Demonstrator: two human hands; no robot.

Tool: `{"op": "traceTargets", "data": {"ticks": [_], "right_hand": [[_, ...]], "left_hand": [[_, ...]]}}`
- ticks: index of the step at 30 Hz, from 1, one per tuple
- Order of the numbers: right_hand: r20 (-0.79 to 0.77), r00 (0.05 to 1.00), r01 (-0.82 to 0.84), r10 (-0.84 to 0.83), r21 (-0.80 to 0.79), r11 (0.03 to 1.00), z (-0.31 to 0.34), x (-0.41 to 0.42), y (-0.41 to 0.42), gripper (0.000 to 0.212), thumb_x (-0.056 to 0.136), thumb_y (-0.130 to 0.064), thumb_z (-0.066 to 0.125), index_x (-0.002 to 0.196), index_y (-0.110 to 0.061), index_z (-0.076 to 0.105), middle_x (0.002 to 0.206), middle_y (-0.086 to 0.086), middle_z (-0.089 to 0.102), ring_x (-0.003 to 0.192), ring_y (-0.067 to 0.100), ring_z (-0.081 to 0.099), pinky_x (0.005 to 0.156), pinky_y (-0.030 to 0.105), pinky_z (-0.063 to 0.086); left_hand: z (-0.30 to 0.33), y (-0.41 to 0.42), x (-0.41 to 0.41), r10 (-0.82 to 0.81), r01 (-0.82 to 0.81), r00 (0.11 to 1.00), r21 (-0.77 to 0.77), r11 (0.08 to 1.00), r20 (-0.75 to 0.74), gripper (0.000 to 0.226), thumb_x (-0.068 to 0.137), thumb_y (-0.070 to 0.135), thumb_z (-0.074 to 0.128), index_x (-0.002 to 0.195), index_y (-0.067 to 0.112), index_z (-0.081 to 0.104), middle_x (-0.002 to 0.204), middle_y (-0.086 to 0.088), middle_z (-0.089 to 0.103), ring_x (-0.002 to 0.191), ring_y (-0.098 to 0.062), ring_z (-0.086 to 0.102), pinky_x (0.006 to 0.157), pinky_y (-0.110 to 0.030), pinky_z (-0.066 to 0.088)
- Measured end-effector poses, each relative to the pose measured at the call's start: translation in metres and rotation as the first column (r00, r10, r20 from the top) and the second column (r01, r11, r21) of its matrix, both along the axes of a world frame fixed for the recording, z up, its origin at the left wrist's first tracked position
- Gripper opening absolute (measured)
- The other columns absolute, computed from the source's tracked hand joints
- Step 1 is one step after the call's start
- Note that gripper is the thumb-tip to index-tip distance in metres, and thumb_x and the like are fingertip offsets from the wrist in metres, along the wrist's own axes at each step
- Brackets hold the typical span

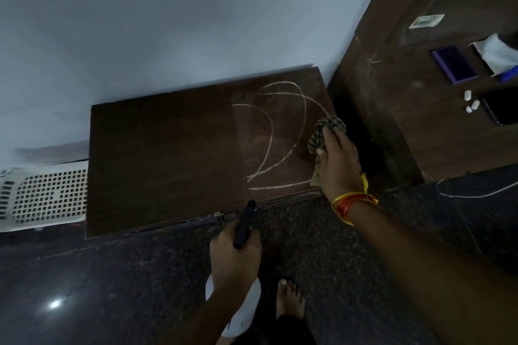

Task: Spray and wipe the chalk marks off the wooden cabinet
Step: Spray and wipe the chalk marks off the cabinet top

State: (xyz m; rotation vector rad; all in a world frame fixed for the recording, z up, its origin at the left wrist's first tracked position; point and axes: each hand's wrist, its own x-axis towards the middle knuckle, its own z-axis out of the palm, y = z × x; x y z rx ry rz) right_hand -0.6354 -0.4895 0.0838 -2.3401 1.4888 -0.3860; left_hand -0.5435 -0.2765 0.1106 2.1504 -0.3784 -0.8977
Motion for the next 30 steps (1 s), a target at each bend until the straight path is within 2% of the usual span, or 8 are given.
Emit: {"op": "traceTargets", "data": {"ticks": [6,9,13,17,22,25,28,30], "right_hand": [[0.009,1.0,0.0,0.0,-0.014,1.0,0.002,0.012,0.005,0.046,0.095,-0.012,0.049,0.14,-0.01,0.041,0.148,0.015,0.034,0.134,0.035,0.032,0.109,0.043,0.032],[0.021,0.999,0.034,-0.033,-0.037,0.999,0.006,0.007,-0.003,0.046,0.095,-0.012,0.049,0.14,-0.009,0.041,0.148,0.015,0.035,0.133,0.035,0.033,0.109,0.043,0.031],[0.03,0.994,0.108,-0.107,-0.055,0.993,0.011,-0.008,-0.02,0.045,0.095,-0.012,0.049,0.139,-0.009,0.042,0.147,0.017,0.036,0.131,0.037,0.033,0.109,0.042,0.028],[0.038,0.987,0.161,-0.158,-0.076,0.984,0.014,-0.023,-0.034,0.045,0.094,-0.011,0.051,0.138,-0.008,0.044,0.146,0.018,0.037,0.13,0.04,0.035,0.108,0.044,0.029],[0.04,0.985,0.171,-0.168,-0.083,0.982,0.013,-0.037,-0.046,0.045,0.093,-0.011,0.051,0.138,-0.007,0.044,0.145,0.02,0.038,0.129,0.041,0.037,0.107,0.046,0.031],[0.041,0.989,0.145,-0.142,-0.089,0.985,0.012,-0.039,-0.053,0.046,0.092,-0.008,0.053,0.137,-0.005,0.045,0.143,0.022,0.04,0.127,0.042,0.039,0.106,0.047,0.033],[0.052,0.991,0.13,-0.126,-0.085,0.988,0.013,-0.038,-0.061,0.047,0.091,-0.006,0.053,0.137,-0.007,0.045,0.144,0.021,0.039,0.127,0.042,0.039,0.106,0.048,0.034],[0.061,0.992,0.113,-0.108,-0.094,0.989,0.016,-0.035,-0.067,0.047,0.09,-0.005,0.054,0.137,-0.006,0.045,0.143,0.021,0.04,0.127,0.041,0.039,0.106,0.048,0.034]], "left_hand": [[0.007,0.0,0.013,-0.015,0.015,0.999,-0.014,1.0,0.029,0.035,0.09,0.005,0.058,0.058,0.013,0.046,0.05,-0.009,0.043,0.048,-0.022,0.038,0.042,-0.026,0.029],[0.008,-0.009,0.012,-0.076,0.077,0.996,-0.019,0.997,0.039,0.039,0.09,0.006,0.058,0.056,0.015,0.042,0.047,-0.003,0.037,0.046,-0.022,0.03,0.04,-0.02,0.023],[0.008,-0.027,0.0,-0.144,0.145,0.989,-0.053,0.988,0.022,0.039,0.089,0.007,0.059,0.056,0.021,0.045,0.045,0.0,0.037,0.037,-0.011,0.028,0.04,-0.022,0.026],[0.01,-0.046,-0.015,-0.19,0.189,0.982,-0.07,0.98,-0.009,0.042,0.087,0.005,0.059,0.052,0.021,0.039,0.044,0.004,0.033,0.034,-0.013,0.031,0.038,-0.018,0.023],[0.015,-0.072,-0.026,-0.158,0.152,0.987,-0.113,0.982,-0.038,0.04,0.086,0.006,0.059,0.053,0.018,0.04,0.045,0.001,0.035,0.035,-0.011,0.028,0.04,-0.024,0.027],[0.025,-0.094,-0.022,-0.111,0.108,0.994,-0.164,0.981,-0.009,0.034,0.085,0.005,0.058,0.058,0.023,0.047,0.047,-0.002,0.043,0.04,-0.016,0.038,0.043,-0.029,0.032],[0.036,-0.118,-0.013,-0.059,0.059,0.998,-0.202,0.978,0.004,0.032,0.084,0.005,0.057,0.056,0.018,0.049,0.049,-0.004,0.044,0.044,-0.019,0.04,0.041,-0.027,0.032],[0.042,-0.132,-0.005,-0.039,0.038,0.999,-0.202,0.979,-0.001,0.032,0.086,0.008,0.057,0.056,0.015,0.048,0.05,-0.004,0.043,0.043,-0.015,0.039,0.038,-0.022,0.031]]}}
